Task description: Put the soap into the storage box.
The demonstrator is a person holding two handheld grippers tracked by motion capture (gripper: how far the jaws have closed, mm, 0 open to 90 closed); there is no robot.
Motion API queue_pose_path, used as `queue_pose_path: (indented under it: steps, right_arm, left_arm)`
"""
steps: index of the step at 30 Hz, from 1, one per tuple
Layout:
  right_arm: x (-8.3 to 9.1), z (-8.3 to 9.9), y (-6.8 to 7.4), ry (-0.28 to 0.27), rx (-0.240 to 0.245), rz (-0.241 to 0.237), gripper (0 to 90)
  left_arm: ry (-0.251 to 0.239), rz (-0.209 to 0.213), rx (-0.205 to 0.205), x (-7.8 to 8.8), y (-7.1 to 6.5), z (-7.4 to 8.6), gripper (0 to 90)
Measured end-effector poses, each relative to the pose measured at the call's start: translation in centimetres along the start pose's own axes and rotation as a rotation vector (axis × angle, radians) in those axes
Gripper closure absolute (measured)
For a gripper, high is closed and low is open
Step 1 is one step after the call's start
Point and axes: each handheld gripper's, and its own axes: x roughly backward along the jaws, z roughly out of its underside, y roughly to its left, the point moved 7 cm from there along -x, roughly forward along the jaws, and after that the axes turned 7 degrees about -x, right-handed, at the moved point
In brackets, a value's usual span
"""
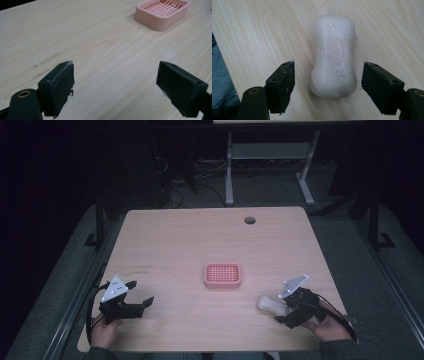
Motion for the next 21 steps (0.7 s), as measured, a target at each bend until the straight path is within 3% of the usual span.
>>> queue_pose_path:
  steps: [8,21]
  right_arm:
    - [-1.2,-1.3,0.1,0.031,0.027,-0.008,26.9]
    - [-3.0,-2.0,-0.5,0.123,0.043,0.004,38.3]
  left_arm:
    - [-0.003,0.000,0.007,-0.1,0.0,0.0,14.5]
    - [-0.001,0.001,0.009,0.0,0.1,0.0,14.5]
